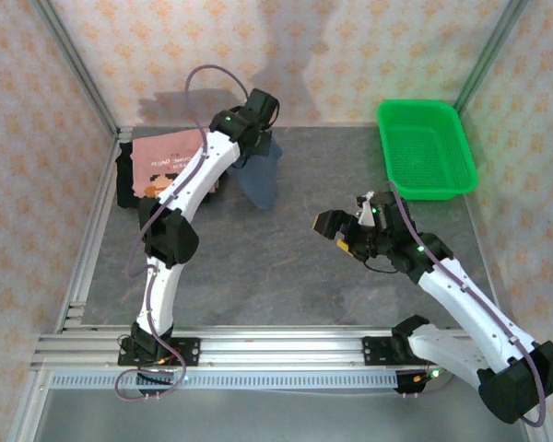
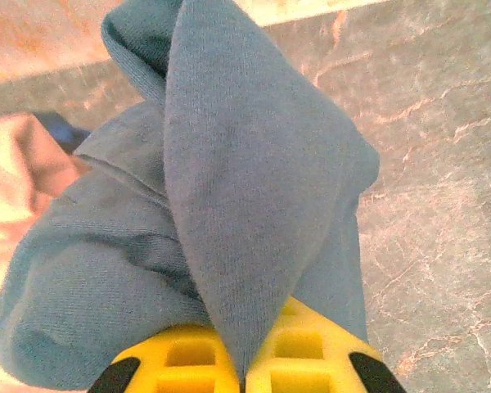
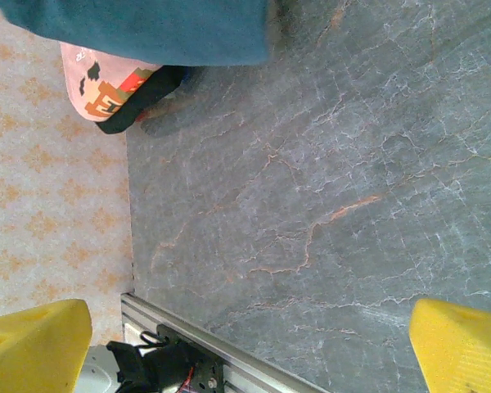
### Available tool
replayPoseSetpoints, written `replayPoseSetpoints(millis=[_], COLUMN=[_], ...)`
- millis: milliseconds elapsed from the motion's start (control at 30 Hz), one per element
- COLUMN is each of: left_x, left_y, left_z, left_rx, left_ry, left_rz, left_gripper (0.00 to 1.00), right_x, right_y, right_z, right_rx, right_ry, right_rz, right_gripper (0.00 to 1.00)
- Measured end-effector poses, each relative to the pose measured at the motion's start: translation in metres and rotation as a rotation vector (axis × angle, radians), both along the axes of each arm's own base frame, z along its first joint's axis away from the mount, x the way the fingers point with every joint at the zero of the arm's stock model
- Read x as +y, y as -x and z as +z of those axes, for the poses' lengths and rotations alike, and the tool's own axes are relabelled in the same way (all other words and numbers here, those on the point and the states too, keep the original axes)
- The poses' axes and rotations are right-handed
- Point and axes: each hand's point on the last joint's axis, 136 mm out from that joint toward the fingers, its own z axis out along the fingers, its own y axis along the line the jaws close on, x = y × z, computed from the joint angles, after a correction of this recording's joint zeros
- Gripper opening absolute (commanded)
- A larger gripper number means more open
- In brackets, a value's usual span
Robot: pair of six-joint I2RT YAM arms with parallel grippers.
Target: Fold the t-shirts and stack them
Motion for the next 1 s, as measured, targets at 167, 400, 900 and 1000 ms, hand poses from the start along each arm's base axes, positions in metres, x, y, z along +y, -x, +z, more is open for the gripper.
replayPoseSetpoints(millis=[167, 400, 900, 1000], left_x=[0.004, 0.022, 0.116, 0.128], left_y=[-0.001, -0.007, -0.026, -0.024], left_z=[0.057, 0.076, 0.067, 0.065], left_rx=[-0.104, -0.142, -0.101, -0.087], left_ry=[-0.018, -0.048, -0.052, -0.065], left_rz=[-0.04, -0.055, 0.037, 0.047], left_gripper=[0.0, 0.0, 0.0, 0.0], right_x=[0.001, 0.002, 0.004, 0.005], right_y=[-0.002, -0.003, -0.006, -0.008], right_z=[0.001, 0.002, -0.004, -0.007], right_rx=[-0.006, -0.013, 0.019, 0.031], right_ry=[-0.004, -0.01, -0.009, -0.009], right_rz=[0.0, 0.001, -0.009, -0.013], right_gripper=[0.99, 0.99, 0.99, 0.99])
